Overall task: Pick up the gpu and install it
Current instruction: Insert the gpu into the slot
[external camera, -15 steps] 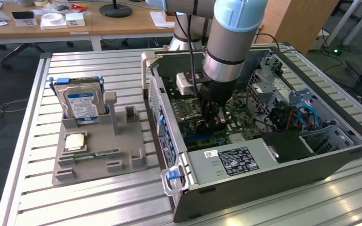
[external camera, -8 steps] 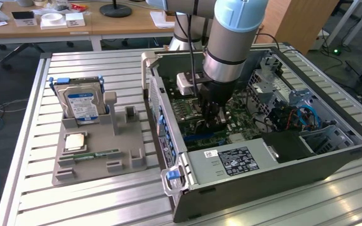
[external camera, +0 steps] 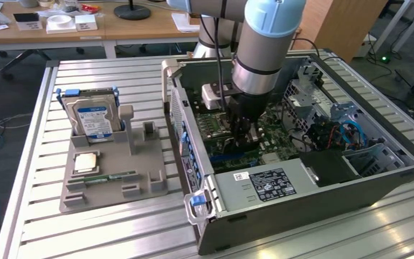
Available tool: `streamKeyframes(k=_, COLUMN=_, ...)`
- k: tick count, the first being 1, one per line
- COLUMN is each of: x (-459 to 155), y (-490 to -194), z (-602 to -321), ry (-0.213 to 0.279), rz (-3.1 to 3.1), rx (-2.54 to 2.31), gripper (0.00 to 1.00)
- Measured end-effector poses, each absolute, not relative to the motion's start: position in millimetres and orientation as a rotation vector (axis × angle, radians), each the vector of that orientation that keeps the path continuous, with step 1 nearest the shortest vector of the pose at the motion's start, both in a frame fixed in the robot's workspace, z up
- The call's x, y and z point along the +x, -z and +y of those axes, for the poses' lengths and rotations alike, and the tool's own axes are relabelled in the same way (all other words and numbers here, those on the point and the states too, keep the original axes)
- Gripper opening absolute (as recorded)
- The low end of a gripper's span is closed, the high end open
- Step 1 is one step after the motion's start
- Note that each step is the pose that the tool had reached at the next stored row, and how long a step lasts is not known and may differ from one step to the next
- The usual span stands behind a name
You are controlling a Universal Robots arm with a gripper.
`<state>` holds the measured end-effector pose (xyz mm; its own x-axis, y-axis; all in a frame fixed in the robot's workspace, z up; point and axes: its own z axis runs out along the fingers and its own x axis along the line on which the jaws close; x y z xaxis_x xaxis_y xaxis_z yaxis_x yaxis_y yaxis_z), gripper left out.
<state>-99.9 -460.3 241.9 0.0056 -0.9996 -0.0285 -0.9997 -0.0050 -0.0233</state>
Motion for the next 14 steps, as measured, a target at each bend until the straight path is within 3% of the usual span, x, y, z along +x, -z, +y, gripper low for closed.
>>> streamKeyframes(k=14, x=-100.5, y=-238.9, z=-460.3, ry=-0.006, rz=2.189, rx=-2.201, gripper=0.26)
